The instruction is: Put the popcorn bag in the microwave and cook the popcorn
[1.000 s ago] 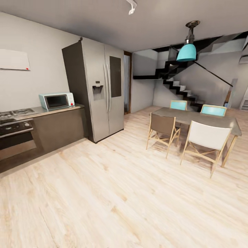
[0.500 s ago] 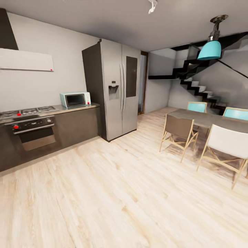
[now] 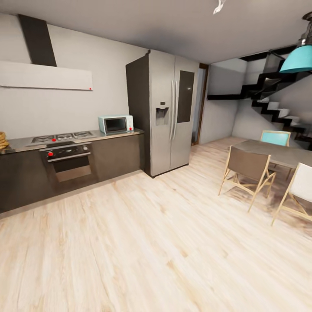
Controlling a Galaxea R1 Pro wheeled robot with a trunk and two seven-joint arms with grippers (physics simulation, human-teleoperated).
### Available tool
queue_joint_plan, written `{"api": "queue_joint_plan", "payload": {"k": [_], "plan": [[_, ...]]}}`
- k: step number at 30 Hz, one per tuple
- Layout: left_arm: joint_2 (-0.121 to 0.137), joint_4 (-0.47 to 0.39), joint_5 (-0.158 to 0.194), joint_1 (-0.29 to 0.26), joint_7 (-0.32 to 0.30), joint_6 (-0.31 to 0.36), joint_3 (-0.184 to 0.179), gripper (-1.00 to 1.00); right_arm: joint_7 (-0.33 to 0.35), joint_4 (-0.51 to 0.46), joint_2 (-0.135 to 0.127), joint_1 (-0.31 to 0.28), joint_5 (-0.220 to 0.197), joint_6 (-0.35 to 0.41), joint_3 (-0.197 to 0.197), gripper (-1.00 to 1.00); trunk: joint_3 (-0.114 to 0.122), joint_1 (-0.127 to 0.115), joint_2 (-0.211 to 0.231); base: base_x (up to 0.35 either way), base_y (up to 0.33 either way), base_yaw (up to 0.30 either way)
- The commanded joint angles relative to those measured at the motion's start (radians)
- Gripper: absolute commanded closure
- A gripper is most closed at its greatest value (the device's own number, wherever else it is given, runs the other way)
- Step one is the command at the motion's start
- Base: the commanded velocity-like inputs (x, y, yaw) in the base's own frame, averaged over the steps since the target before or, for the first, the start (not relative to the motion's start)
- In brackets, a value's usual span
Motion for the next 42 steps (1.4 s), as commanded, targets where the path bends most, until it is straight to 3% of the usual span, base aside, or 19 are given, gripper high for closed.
{"api": "queue_joint_plan", "payload": {"k": [1, 7, 16, 33, 38, 42], "plan": [[0.000, 0.000, 0.004, 0.000, 0.000, -0.002, 0.002, -1.00, 0.000, 0.000, 0.000, 0.000, -0.001, -0.004, 0.001, -1.00, -0.001, 0.000, 0.000, 0.000, 0.000, 0.276], [0.000, 0.000, 0.004, 0.000, 0.000, -0.002, 0.003, -1.00, 0.000, 0.000, 0.000, 0.000, -0.001, -0.004, 0.001, -1.00, -0.001, 0.000, 0.000, 0.000, 0.000, 0.246], [-0.001, 0.000, 0.005, 0.000, 0.000, -0.001, 0.003, -1.00, 0.001, 0.000, -0.001, 0.000, 0.001, 0.011, 0.002, -1.00, -0.001, 0.000, 0.000, 0.010, 0.000, 0.015], [0.000, 0.001, 0.010, 0.000, -0.001, 0.009, 0.001, -1.00, 0.002, 0.000, 0.000, 0.000, 0.001, 0.012, -0.004, -1.00, -0.001, 0.000, 0.000, 0.306, 0.000, 0.000], [0.001, 0.001, 0.083, 0.000, -0.001, 0.006, -0.001, -1.00, 0.000, 0.000, -0.004, 0.000, 0.006, 0.008, 0.006, -1.00, -0.001, 0.000, 0.000, 0.324, 0.000, 0.000], [0.001, 0.001, 0.102, 0.000, -0.001, 0.004, -0.002, -1.00, 0.001, 0.000, -0.009, 0.000, 0.006, 0.008, 0.008, -1.00, -0.001, 0.000, 0.000, 0.324, 0.000, 0.000]]}}
